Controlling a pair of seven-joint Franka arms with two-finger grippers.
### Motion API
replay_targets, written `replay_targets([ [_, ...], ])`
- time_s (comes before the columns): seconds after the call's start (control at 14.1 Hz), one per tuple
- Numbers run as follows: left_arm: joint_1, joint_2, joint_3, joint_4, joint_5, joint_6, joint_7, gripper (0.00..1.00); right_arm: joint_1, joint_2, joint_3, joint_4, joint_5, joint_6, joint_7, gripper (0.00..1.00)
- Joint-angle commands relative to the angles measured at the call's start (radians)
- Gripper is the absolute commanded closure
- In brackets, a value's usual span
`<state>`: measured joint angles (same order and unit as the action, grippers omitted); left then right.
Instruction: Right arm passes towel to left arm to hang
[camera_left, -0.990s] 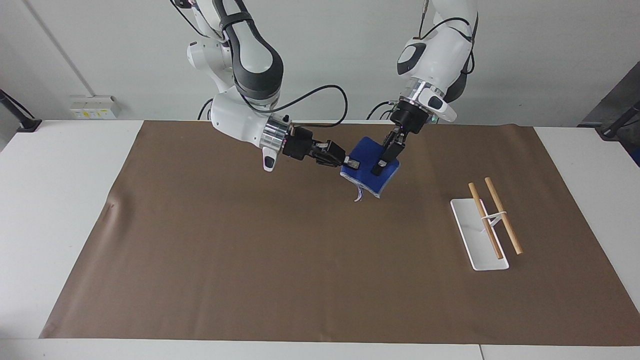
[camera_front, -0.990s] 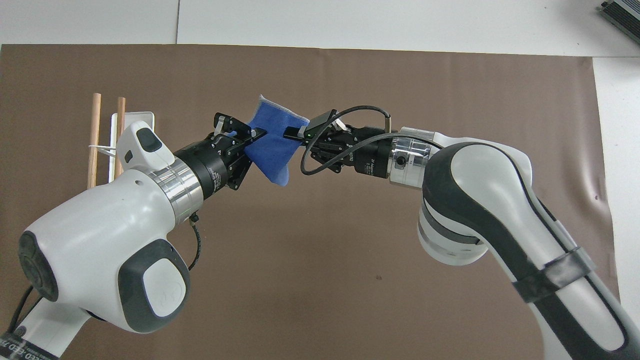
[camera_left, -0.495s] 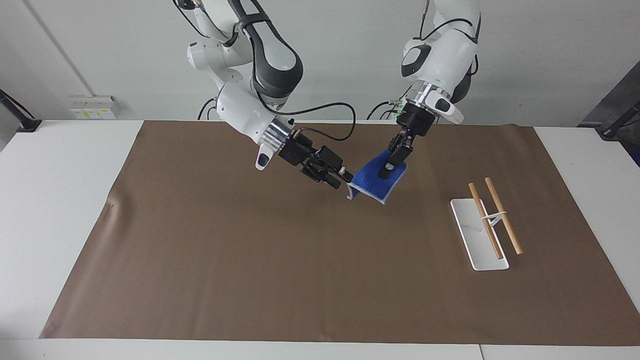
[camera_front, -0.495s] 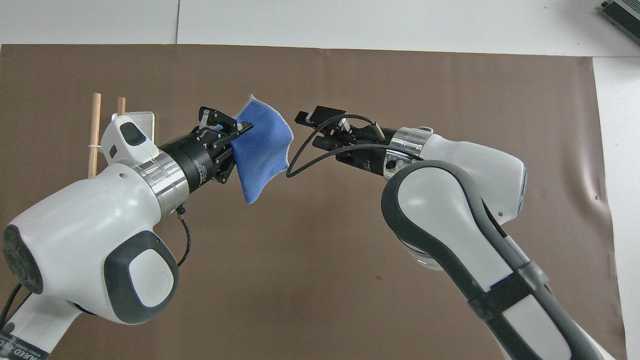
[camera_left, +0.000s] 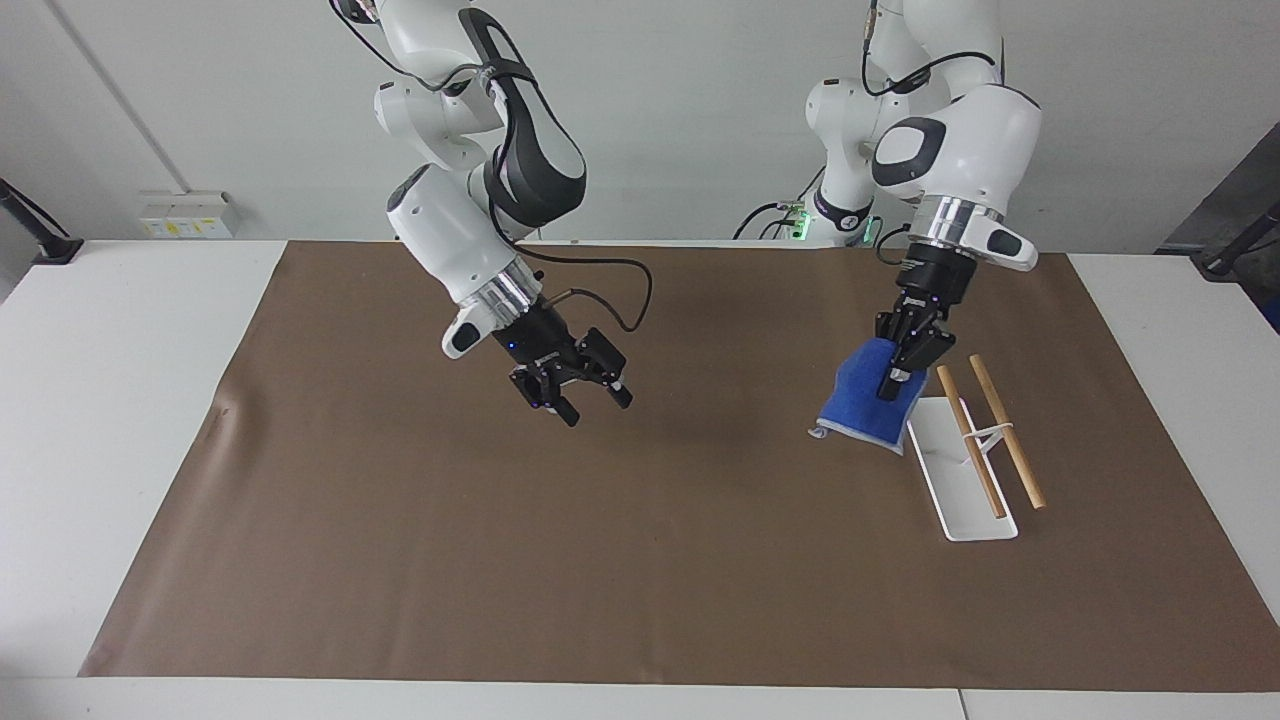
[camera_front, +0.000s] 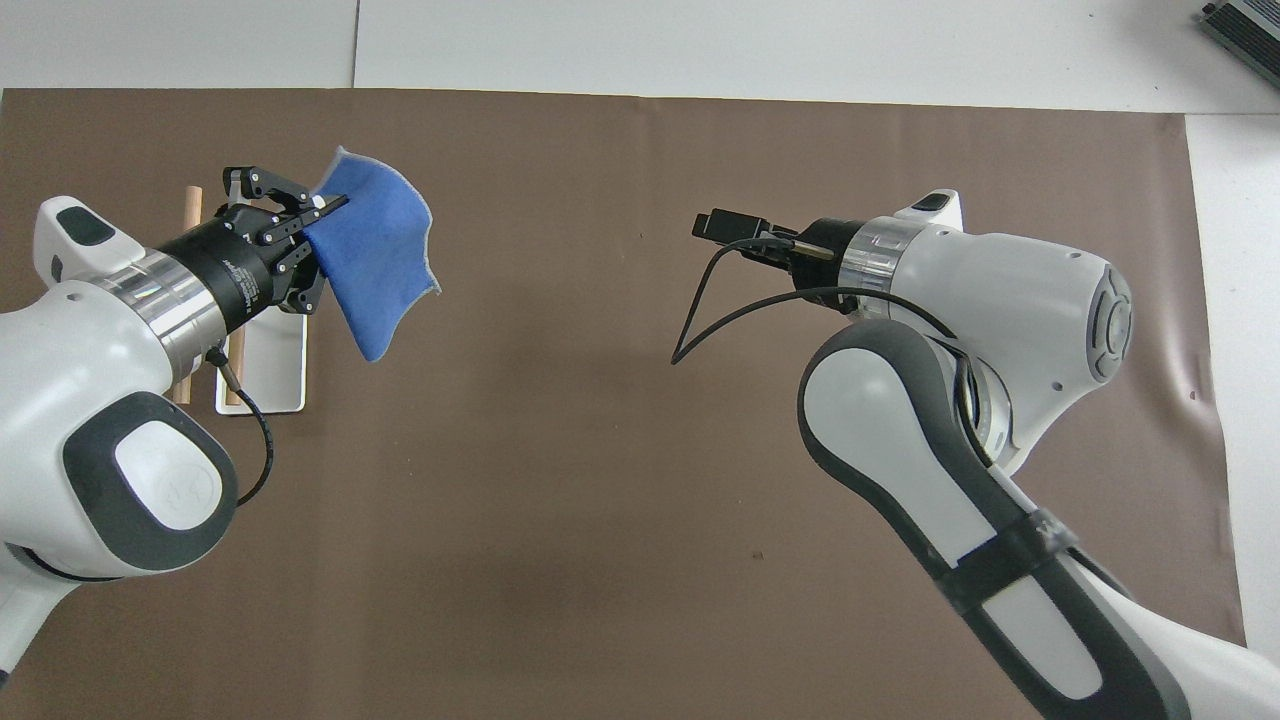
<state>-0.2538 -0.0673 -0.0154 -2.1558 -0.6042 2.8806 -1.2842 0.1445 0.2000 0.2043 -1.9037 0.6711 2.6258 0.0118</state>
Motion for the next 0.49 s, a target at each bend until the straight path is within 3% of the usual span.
replay_targets([
  [0.0,0.065,0.038,-0.015,-0.013,-0.015,0.068,0.012,1.00,-0.055,-0.005,0.007,-0.002,-0.242,-0.062,0.045,0.00],
  [0.14,0.103,0.059,-0.014,-0.012,-0.016,0.084,0.009,1.00,-0.083,-0.011,0.007,0.017,-0.413,-0.114,0.089,0.00],
  [0.42,0.220,0.124,-0.017,-0.004,-0.017,0.126,-0.003,1.00,-0.079,-0.059,-0.029,0.048,-0.628,-0.271,0.175,0.00],
])
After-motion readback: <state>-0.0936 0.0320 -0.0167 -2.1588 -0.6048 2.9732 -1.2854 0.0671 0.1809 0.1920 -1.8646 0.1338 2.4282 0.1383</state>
